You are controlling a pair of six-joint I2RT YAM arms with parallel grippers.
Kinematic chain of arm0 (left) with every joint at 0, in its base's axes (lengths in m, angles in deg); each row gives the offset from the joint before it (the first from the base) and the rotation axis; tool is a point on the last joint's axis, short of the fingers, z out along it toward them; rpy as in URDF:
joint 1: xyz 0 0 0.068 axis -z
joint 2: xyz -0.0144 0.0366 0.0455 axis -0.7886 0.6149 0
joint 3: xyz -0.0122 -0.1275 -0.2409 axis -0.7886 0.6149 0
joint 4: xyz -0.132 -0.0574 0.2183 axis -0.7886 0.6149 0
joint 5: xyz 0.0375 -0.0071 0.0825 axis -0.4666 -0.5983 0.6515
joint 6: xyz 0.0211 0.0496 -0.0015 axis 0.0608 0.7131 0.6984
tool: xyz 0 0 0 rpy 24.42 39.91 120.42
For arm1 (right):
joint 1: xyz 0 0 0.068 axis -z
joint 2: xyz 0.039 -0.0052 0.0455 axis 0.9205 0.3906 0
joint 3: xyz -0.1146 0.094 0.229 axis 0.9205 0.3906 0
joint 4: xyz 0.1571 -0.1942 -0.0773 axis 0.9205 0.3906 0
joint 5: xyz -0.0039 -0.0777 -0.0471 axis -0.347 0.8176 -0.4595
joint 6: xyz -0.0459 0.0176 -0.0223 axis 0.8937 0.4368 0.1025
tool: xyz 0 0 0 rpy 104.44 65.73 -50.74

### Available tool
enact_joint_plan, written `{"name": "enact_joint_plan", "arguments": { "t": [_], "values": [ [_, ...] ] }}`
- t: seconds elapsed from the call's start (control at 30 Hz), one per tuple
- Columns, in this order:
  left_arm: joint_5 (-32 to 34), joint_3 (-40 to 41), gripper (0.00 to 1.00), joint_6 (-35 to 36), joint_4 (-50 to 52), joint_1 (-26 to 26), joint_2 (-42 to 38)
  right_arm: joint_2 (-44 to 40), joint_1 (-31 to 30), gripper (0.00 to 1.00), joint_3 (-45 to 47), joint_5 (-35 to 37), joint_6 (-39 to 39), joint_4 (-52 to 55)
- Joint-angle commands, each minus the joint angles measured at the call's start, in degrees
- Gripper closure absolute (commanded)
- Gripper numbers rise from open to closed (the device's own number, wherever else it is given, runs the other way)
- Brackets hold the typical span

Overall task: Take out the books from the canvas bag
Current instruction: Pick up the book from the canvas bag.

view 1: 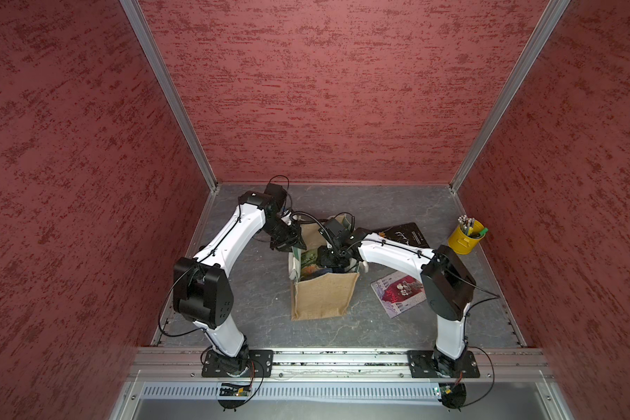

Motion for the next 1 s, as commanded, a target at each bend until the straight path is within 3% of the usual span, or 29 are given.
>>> {"name": "enact_joint_plan", "arguments": {
  "t": [0.0, 0.13, 0.3, 0.67, 0.97],
  "values": [
    [0.37, 0.84, 0.76, 0.00, -0.70, -0.36, -1.18, -2.41, -0.81, 0.71, 4.02, -8.64, -1.23, -12.16],
    [0.46, 0.84, 0.76, -0.07, -0.78, -0.50, -1.45, -9.18, -0.81, 0.90, 8.87, -8.24, -3.10, -20.59],
    [0.73, 0.53, 0.77, -0.15, -1.18, -0.45, -2.31, -16.12, -0.81, 0.97, 10.66, -5.21, -3.96, -22.61],
    [2.30, -0.74, 0.82, -1.19, -1.82, -0.27, -4.51, -24.35, -0.81, 1.00, 6.82, -0.75, -1.22, -13.23],
    [4.03, 0.05, 0.82, -1.65, -1.84, -0.32, -4.86, -27.16, -0.68, 1.00, -1.20, 7.96, 1.90, -4.45]
  ]
}}
